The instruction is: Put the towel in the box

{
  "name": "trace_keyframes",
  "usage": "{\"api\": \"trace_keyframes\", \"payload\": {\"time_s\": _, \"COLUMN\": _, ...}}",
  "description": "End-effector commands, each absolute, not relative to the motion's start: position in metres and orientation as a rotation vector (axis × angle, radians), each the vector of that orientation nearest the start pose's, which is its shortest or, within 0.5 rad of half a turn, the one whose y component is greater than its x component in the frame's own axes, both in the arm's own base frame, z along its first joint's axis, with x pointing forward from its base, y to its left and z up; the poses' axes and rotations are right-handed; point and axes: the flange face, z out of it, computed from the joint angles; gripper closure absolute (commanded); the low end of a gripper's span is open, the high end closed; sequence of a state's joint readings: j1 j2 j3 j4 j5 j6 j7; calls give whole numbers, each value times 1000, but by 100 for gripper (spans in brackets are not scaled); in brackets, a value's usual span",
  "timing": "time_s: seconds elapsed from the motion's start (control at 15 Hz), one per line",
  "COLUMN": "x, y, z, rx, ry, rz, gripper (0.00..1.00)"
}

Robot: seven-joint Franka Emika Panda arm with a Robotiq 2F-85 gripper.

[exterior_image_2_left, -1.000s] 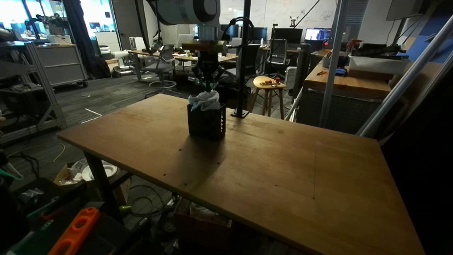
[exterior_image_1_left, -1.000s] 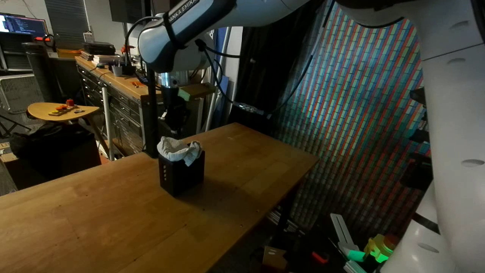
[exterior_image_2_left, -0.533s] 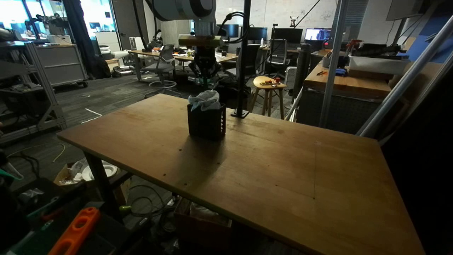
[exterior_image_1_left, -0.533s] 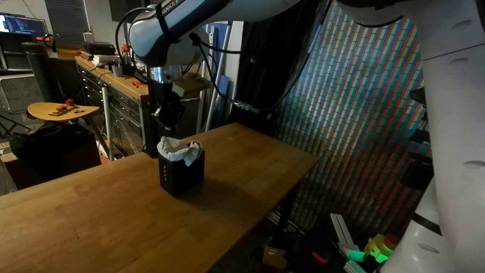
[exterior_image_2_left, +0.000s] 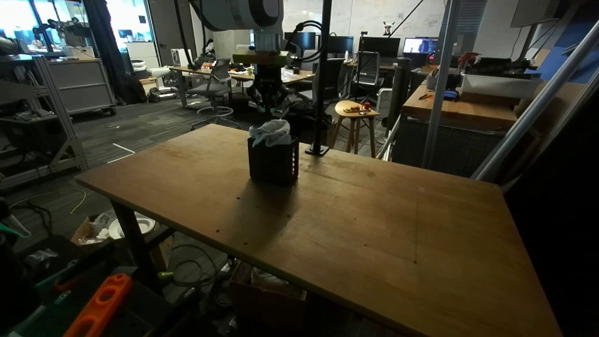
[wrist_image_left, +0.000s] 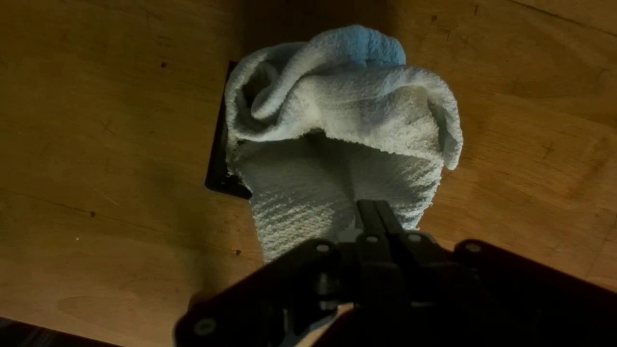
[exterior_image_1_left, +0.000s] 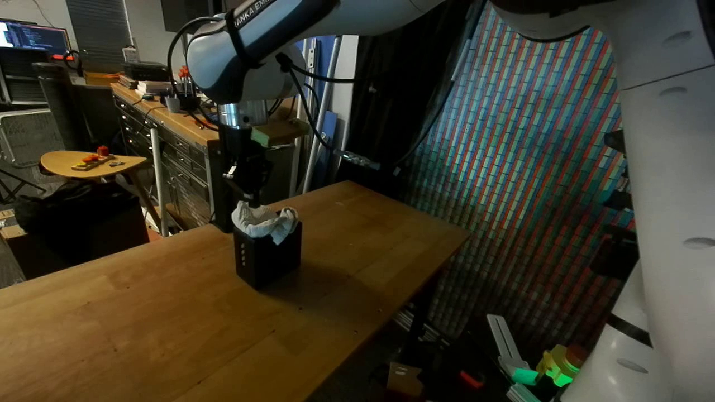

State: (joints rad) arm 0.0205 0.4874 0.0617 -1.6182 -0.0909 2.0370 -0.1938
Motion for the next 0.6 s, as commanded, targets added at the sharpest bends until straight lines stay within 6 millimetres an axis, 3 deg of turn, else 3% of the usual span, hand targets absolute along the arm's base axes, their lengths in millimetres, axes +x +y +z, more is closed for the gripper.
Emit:
{"api": "trace_keyframes", "payload": {"time_s": 0.0, "x": 672, "y": 46, "z": 336, "rx": -3160, "ry": -465, "rz": 125, "gripper": 95}}
{"api": "trace_keyframes", "payload": {"time_s": 0.53, "x": 671, "y": 23, "z": 309, "rx": -3159, "ry": -432, "rz": 132, "gripper": 95}}
